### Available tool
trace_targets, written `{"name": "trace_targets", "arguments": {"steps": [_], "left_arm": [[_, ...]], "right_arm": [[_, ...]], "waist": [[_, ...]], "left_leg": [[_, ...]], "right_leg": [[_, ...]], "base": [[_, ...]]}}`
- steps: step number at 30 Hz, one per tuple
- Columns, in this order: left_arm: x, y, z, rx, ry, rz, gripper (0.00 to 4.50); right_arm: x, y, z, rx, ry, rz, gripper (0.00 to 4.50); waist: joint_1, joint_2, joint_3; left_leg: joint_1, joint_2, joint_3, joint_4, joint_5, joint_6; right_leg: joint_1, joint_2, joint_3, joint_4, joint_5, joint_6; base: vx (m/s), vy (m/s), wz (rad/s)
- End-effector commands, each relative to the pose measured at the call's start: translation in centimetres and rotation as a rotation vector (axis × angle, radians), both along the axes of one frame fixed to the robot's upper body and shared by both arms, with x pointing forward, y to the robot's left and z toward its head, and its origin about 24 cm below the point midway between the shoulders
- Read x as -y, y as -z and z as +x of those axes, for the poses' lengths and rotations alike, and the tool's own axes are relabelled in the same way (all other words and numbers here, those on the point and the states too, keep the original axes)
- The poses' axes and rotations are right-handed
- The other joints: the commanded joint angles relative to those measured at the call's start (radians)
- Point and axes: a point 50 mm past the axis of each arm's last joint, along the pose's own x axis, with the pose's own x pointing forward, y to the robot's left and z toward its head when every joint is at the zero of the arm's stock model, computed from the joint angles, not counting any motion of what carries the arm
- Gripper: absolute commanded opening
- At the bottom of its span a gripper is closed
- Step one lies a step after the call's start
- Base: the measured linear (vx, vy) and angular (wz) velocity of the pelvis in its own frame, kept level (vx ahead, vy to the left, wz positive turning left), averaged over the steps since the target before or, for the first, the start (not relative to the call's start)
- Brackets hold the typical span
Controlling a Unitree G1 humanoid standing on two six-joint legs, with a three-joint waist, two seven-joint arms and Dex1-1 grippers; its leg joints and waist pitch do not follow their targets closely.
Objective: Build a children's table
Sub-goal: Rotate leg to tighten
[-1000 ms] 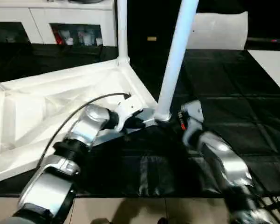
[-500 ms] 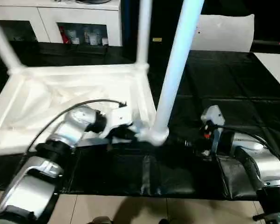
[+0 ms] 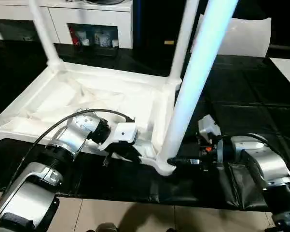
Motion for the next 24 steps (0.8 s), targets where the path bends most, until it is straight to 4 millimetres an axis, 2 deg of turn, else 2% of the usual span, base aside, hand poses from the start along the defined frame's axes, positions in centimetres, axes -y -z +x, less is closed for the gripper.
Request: {"name": "trace_targets", "arguments": {"steps": [1, 4, 11, 13, 19, 24], "left_arm": [[1.3, -0.4, -0.5, 0.006, 0.13, 0.036, 0.0], [1.4, -0.4, -0.5, 0.012, 0.147, 0.044, 0.0], [1.5, -0.3, -0.6, 0.014, 0.157, 0.047, 0.0], [1.4, -0.2, -0.6, 0.014, 0.157, 0.047, 0.0], [1.3, -0.1, -0.5, 0.019, 0.137, 0.045, 0.0], [1.5, -0.4, 0.4, 0.03, 0.026, -0.008, 0.0]], "right_arm": [[-0.1, -0.5, 0.2, 0.004, -0.031, 0.002, 3.22], [-0.3, -0.5, 0.1, -0.011, -0.071, 0.003, 2.94], [-0.4, -0.3, 0.2, -0.026, -0.105, -0.005, 2.4], [-0.4, -0.3, 0.2, -0.03, -0.111, -0.005, 2.13], [-0.6, -0.3, 0.0, -0.038, -0.123, 0.004, 2.04], [-1.3, 0.0, -0.7, -0.068, -0.09, 0.067, 2.04]], "waist": [[-0.006, -0.001, -0.071], [0.001, -0.001, -0.07], [0.002, -0.001, -0.07], [0.002, -0.002, -0.069], [0.002, 0.002, -0.067], [0.004, 0.001, -0.065]], "left_leg": [[-0.012, 0.036, 0.011, -0.068, -0.015, 0.079], [-0.011, 0.038, 0.011, -0.069, -0.015, 0.08], [-0.011, 0.037, 0.012, -0.069, -0.017, 0.071], [-0.012, 0.037, 0.012, -0.069, -0.015, 0.07], [-0.013, 0.037, 0.012, -0.07, -0.022, 0.066], [-0.012, 0.037, 0.012, -0.071, -0.027, 0.065]], "right_leg": [[0.071, -0.058, 0.064, -0.052, -0.073, -0.261], [0.069, -0.059, 0.064, -0.053, -0.075, -0.26], [0.068, -0.058, 0.064, -0.053, -0.081, -0.259], [0.069, -0.057, 0.064, -0.053, -0.082, -0.255], [0.069, -0.057, 0.064, -0.055, -0.091, -0.251], [0.069, -0.056, 0.065, -0.056, -0.09, -0.25]], "base": [[0.0, 0.0, 0.0], [0.0, 0.0, 0.0], [0.0, 0.0, 0.0], [0.0, 0.0, 0.0], [0.0, 0.0, 0.0], [0.0, 0.0, 0.0]]}}
